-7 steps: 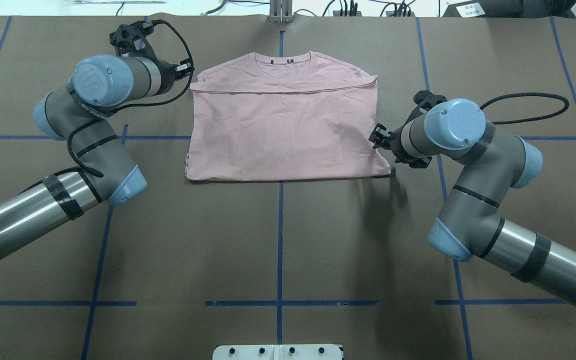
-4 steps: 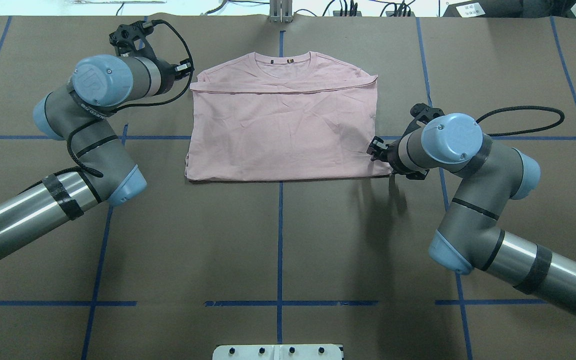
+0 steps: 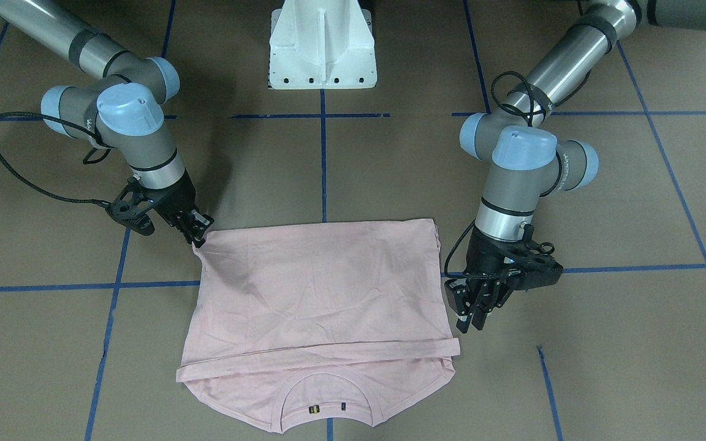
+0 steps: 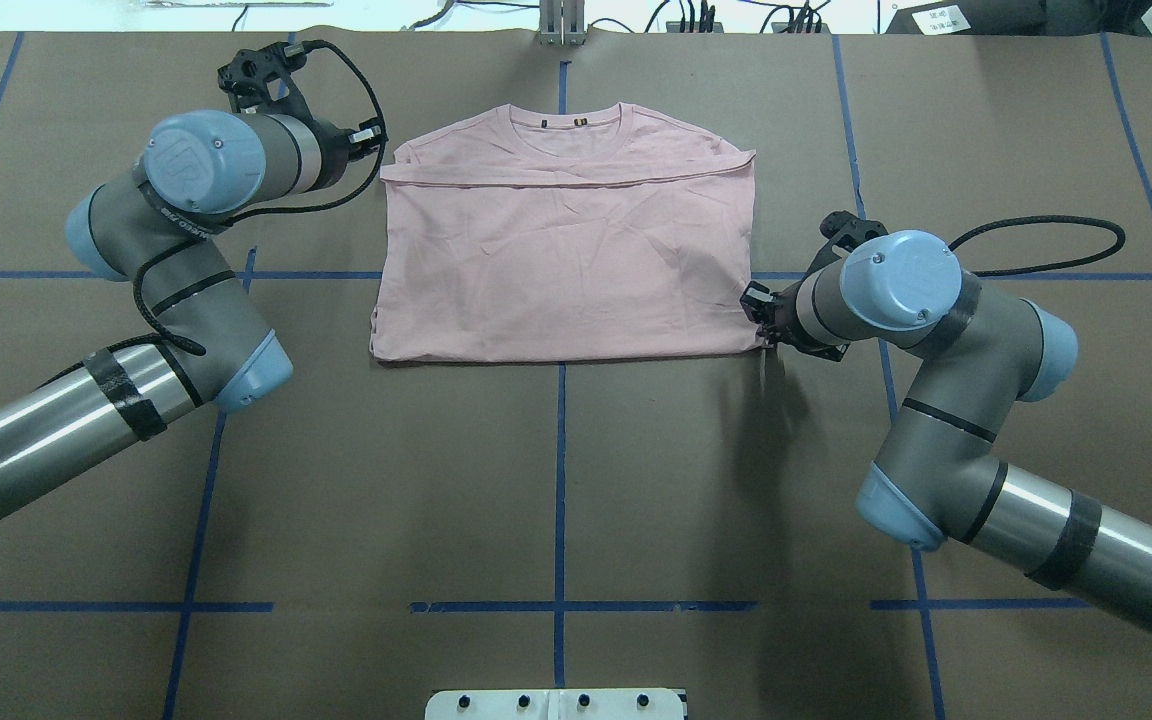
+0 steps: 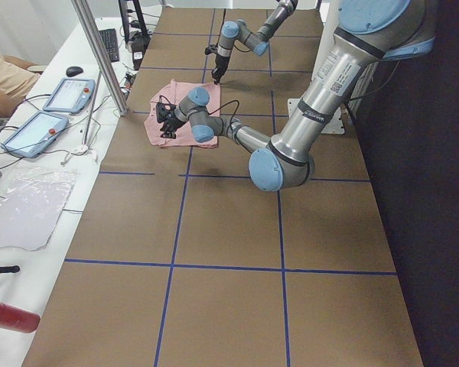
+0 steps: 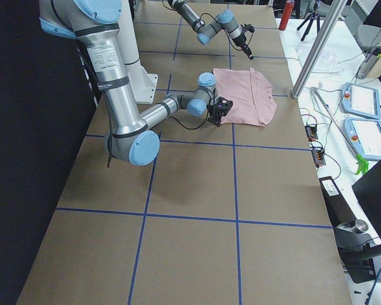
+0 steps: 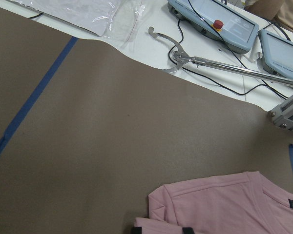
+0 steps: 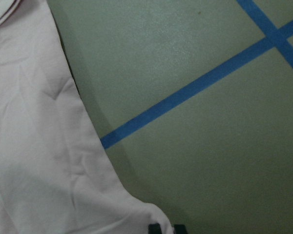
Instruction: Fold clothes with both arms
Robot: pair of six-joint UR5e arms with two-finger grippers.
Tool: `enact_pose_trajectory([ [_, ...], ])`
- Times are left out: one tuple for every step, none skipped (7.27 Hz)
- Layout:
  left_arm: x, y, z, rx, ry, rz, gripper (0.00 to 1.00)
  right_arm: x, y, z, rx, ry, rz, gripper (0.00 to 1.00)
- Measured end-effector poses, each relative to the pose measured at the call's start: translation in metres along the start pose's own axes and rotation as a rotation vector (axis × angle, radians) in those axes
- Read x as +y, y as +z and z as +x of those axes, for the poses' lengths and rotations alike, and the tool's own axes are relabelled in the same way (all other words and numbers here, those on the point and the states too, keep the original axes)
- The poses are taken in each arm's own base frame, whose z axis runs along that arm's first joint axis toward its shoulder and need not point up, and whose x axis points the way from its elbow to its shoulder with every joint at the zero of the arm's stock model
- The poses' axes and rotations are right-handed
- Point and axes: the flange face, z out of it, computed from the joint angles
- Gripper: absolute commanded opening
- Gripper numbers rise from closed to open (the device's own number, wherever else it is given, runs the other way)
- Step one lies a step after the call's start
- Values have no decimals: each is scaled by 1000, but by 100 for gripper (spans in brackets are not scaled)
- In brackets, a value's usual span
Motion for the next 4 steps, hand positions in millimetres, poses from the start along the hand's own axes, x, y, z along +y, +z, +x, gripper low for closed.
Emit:
enact_pose_trajectory([
  [0, 0, 0, -1, 0, 0, 39, 1, -3, -2, -7, 0, -2, 0],
  [0, 0, 0, -1, 0, 0, 39, 1, -8, -3, -15, 3, -2, 0],
  [0, -1, 1, 1, 0, 0, 39, 1, -16, 0, -27, 11, -3, 0],
  [-1, -3, 4, 7, 0, 1, 39, 6, -32, 14, -39, 25, -11, 0],
])
